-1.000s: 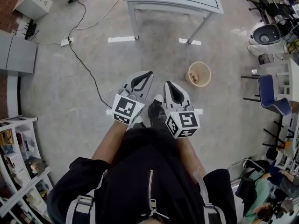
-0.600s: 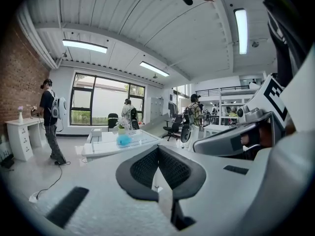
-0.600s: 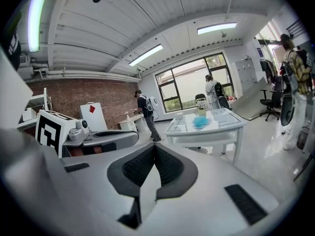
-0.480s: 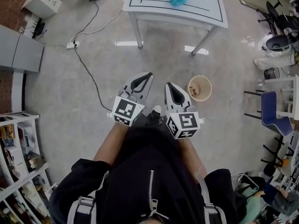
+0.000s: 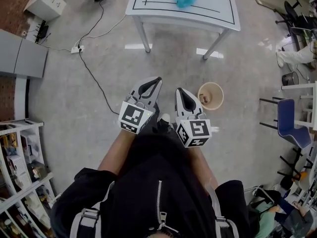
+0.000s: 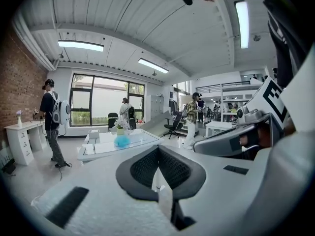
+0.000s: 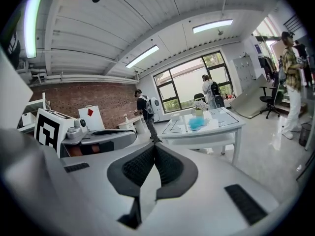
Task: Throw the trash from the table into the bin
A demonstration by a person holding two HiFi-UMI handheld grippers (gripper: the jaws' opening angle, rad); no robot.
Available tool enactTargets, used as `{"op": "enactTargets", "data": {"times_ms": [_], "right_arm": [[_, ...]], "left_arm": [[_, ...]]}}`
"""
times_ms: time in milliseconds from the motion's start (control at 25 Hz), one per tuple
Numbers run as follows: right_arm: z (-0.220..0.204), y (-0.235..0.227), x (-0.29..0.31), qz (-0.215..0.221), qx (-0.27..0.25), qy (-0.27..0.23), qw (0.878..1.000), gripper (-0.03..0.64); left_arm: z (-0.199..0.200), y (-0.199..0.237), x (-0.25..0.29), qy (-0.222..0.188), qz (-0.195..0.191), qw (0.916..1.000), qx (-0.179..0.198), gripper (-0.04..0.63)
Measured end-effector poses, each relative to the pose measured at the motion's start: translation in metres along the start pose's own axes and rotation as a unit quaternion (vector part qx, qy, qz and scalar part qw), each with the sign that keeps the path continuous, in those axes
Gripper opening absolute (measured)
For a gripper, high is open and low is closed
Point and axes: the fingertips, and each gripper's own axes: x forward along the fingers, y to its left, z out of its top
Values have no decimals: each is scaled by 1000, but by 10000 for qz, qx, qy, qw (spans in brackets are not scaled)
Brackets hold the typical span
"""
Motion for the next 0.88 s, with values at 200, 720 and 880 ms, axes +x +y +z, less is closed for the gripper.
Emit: {"op": "enactTargets", "data": {"times_ms": [200,720,880], "right_arm": [[3,-7,6,-76,-157,-25,9998,9],[12,-26,47,-174,-300,238,9991,9],[20,-34,75,-205,-308,331,9988,9]], "left_arm": [[3,5,13,-12,-20,10000,-24,6],[2,35,57,1,-192,9996,-192,6],[-1,56,77,13,-275,9992,-282,6]]}}
